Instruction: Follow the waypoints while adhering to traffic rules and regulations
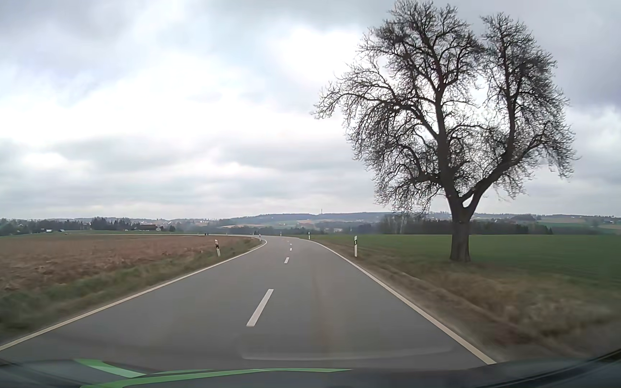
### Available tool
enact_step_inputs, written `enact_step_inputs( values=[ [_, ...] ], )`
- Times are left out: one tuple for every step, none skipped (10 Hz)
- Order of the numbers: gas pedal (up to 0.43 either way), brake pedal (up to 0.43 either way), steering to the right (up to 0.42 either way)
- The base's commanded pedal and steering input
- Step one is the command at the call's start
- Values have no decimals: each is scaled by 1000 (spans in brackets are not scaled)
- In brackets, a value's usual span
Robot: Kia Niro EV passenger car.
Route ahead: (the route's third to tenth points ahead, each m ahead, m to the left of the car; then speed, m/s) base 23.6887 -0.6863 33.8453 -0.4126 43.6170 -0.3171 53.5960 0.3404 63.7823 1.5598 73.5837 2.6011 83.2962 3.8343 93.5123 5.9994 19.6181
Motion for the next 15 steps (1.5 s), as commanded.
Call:
enact_step_inputs(
  values=[
    [130,0,-4],
    [130,0,-4],
    [130,0,-4],
    [130,0,-4],
    [130,0,-4],
    [130,0,-4],
    [130,0,-4],
    [130,0,-4],
    [130,0,-4],
    [130,0,-4],
    [130,0,-4],
    [130,0,-4],
    [130,0,-5],
    [130,0,-5],
    [130,0,-6]
  ],
)
